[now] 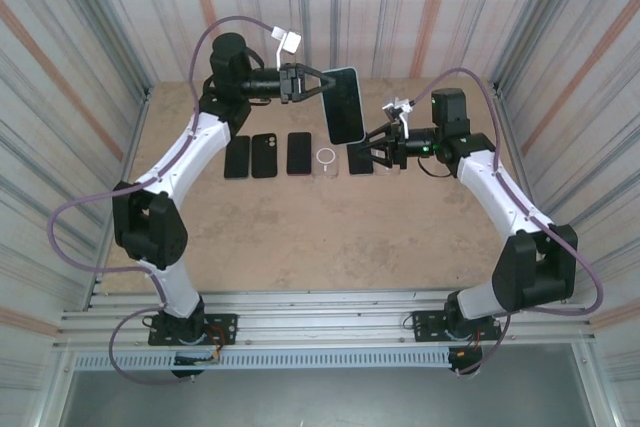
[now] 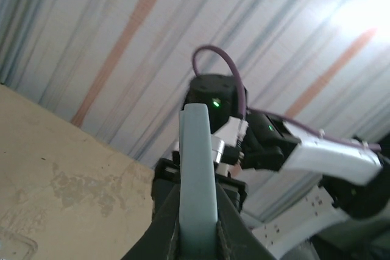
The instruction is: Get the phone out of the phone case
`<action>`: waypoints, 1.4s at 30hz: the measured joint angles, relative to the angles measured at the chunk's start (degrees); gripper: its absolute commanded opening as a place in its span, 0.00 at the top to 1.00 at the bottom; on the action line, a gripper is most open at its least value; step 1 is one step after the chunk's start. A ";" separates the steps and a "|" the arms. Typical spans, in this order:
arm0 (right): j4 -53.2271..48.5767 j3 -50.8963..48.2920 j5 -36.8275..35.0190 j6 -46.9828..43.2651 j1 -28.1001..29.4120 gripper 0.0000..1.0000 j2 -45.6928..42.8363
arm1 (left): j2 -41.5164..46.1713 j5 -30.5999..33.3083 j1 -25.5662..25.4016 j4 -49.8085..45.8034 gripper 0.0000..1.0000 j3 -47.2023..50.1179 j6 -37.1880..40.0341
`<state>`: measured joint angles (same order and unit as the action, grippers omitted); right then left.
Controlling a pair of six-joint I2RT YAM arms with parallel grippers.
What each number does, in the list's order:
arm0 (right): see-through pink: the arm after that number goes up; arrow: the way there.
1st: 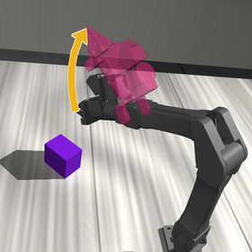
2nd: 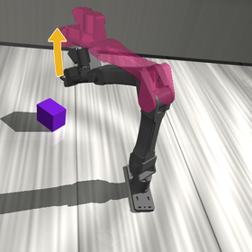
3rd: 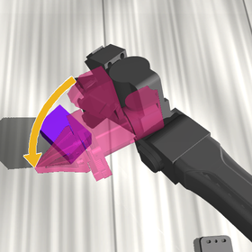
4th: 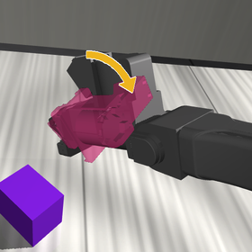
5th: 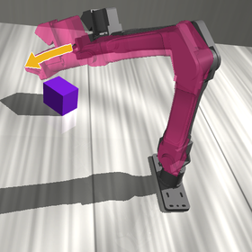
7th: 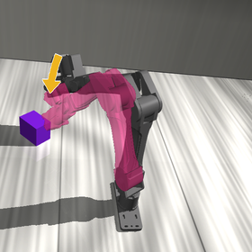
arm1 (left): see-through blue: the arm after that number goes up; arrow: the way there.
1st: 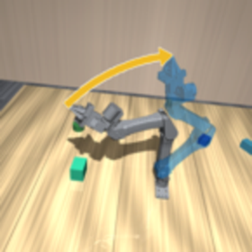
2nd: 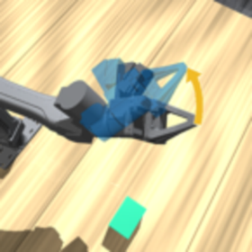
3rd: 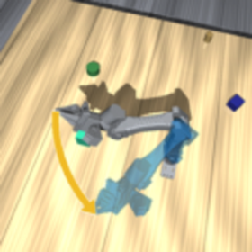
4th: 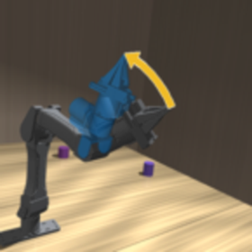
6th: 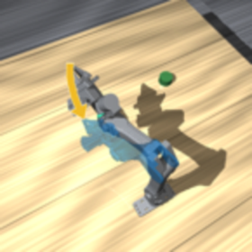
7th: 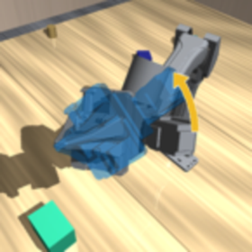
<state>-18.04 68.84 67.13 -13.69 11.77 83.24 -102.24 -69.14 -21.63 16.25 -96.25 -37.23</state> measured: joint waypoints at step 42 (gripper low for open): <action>-17.99 10.16 -12.02 -21.51 6.67 0.95 4.61 | -2.97 -8.22 0.50 -12.24 1.00 -4.63 14.84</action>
<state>-36.03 79.00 55.11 -35.20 18.44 87.85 -105.21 -77.36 -21.12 4.01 -100.88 -22.39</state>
